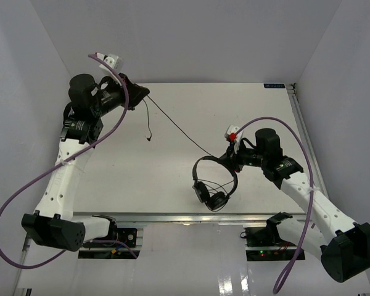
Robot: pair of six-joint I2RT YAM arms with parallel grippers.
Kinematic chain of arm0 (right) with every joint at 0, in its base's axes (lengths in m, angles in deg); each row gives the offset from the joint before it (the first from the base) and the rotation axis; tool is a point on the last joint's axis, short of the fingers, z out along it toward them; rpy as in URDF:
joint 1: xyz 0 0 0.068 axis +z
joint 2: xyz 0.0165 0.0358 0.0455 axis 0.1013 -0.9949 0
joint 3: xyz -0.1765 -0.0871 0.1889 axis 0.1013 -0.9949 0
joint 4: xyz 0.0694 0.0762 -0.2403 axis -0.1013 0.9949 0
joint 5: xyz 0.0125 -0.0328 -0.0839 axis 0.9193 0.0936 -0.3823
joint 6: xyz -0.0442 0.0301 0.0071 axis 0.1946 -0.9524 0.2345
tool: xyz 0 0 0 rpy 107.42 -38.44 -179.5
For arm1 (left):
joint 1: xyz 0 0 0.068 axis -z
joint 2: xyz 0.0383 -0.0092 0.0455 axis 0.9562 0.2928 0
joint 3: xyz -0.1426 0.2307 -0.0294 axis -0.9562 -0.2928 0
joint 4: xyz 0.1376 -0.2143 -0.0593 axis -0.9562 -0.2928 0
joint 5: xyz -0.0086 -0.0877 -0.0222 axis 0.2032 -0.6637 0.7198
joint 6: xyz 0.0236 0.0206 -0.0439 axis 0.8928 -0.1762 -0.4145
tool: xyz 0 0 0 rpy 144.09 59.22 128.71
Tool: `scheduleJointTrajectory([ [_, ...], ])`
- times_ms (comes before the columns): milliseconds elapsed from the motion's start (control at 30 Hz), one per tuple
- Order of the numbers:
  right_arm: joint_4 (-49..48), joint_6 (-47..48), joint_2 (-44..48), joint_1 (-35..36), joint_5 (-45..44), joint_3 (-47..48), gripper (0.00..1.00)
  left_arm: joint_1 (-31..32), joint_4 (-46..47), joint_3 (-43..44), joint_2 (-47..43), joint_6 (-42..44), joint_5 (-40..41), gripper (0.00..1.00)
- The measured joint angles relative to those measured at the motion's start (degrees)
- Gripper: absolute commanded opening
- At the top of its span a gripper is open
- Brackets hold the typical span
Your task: Wrap the headphones
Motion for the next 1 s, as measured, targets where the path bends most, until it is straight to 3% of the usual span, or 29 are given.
scheduleJointTrajectory([
  [533,-0.4,-5.0,-4.0,-4.0,-2.9,4.6,0.08,0.0,5.5,-10.9,-7.3,1.4,-6.7,0.00],
  [1000,-0.4,-6.9,-4.7,-8.8,3.8,5.5,0.08,-1.4,6.9,-16.1,-8.9,6.3,-2.9,0.00],
])
